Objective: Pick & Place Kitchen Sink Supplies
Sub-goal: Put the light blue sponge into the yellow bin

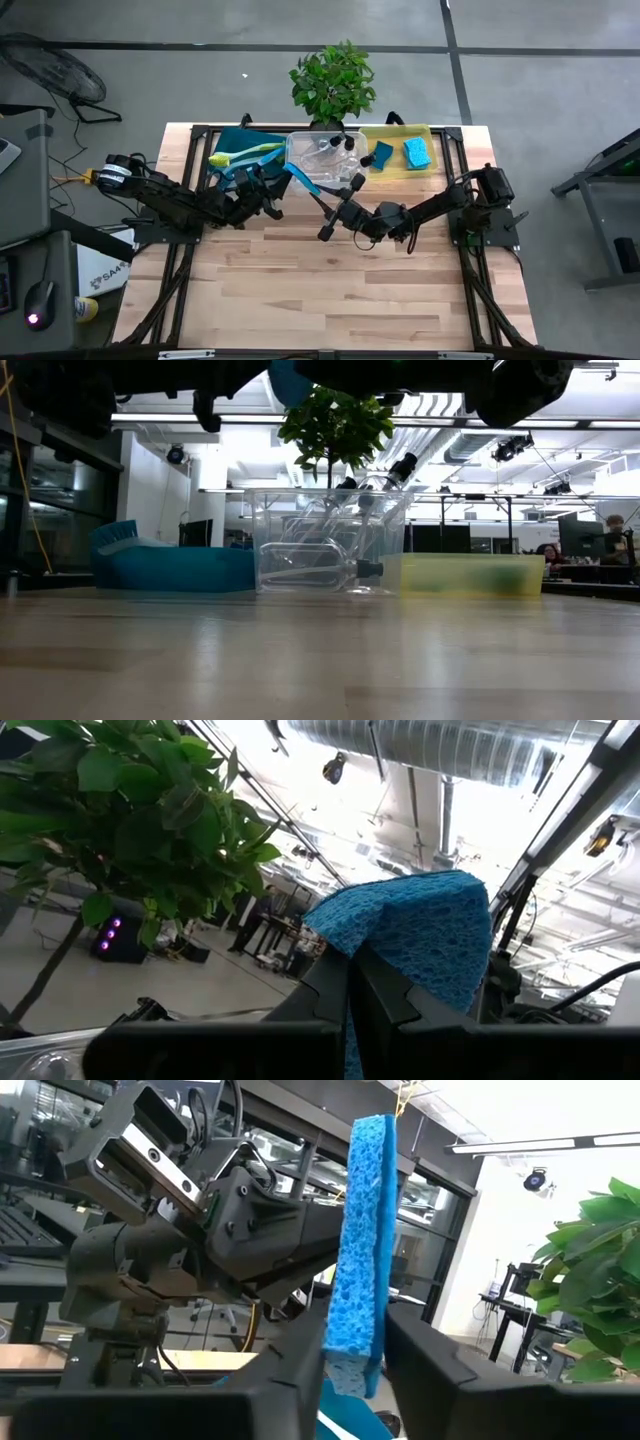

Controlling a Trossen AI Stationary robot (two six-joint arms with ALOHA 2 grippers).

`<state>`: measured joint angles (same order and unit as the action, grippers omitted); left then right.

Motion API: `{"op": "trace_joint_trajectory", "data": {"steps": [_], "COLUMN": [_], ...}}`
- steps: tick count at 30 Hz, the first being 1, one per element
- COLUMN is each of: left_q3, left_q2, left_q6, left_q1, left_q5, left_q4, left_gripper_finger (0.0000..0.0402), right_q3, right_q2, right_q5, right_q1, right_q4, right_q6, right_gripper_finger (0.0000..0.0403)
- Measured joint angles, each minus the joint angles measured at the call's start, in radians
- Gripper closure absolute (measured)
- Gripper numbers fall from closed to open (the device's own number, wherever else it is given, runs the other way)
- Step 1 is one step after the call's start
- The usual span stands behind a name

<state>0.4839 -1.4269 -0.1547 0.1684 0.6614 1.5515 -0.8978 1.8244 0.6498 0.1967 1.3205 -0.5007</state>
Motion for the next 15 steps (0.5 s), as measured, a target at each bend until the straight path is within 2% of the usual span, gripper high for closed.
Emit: {"op": "trace_joint_trajectory", "data": {"steps": [7,12,15], "left_q3": [0.0,0.0,0.0], "left_q2": [0.0,0.001,0.001], "left_q6": [0.0,0.001,0.051], "left_q1": [0.0,0.0,-0.001], "left_q5": [-0.023,-0.021,-0.034], "left_q4": [-0.011,-0.043,-0.052], "left_gripper_finger": [0.04,0.0389,0.0378], "right_q3": [0.0,0.001,0.001], "right_q2": [0.0,0.0,0.0], "right_q5": [-0.002,0.032,0.039], "right_q1": [0.001,0.002,0.002], "right_q4": [-0.01,-0.023,-0.03], "right_q6": [-0.002,0.003,0.001], "right_gripper_finger": [0.0388,0.0394,0.0397]}}
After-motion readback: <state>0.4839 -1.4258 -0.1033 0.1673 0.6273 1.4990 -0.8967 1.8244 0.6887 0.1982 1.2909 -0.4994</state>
